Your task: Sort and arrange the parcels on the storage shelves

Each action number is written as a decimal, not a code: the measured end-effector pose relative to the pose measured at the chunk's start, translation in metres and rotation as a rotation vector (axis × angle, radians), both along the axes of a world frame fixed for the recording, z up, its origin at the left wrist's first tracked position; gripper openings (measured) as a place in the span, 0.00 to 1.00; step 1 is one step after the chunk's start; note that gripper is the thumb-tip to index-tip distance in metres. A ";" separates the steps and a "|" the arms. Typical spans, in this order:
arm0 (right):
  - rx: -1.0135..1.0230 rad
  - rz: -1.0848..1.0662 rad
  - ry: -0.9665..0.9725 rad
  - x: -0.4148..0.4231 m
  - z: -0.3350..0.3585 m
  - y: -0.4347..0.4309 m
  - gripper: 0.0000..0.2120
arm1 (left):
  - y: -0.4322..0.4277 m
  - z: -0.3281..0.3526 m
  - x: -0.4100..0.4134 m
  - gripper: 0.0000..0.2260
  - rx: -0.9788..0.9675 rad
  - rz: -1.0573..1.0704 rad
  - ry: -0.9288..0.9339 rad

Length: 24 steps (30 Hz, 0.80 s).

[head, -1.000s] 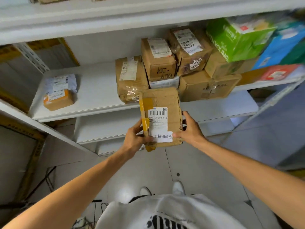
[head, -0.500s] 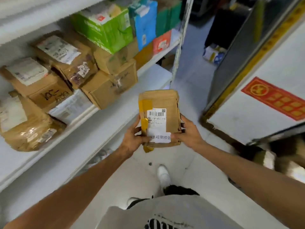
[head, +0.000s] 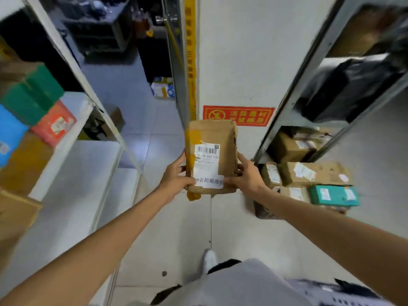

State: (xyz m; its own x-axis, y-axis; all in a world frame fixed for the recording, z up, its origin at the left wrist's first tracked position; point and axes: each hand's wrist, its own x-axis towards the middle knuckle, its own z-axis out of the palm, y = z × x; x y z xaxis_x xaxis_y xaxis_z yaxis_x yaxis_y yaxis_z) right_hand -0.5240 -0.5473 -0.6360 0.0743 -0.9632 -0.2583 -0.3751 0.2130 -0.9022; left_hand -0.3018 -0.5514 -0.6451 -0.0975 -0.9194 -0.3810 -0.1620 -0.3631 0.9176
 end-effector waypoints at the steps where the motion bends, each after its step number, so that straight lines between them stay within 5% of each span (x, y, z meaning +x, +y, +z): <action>1: -0.004 -0.039 0.007 -0.015 0.002 -0.005 0.42 | -0.015 0.000 -0.016 0.46 -0.001 -0.039 0.005; 24: 0.104 -1.085 0.030 -0.230 0.002 -0.035 0.46 | -0.225 0.004 -0.351 0.45 0.084 -1.066 -0.031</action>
State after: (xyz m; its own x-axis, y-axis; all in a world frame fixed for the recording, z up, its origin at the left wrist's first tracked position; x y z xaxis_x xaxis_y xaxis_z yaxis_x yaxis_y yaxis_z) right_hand -0.7543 -0.5820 -0.6339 -0.8096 -0.4855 -0.3299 0.0372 0.5183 -0.8544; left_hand -0.6524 -0.7769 -0.6414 -0.8249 -0.3360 -0.4547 -0.4553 -0.0819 0.8866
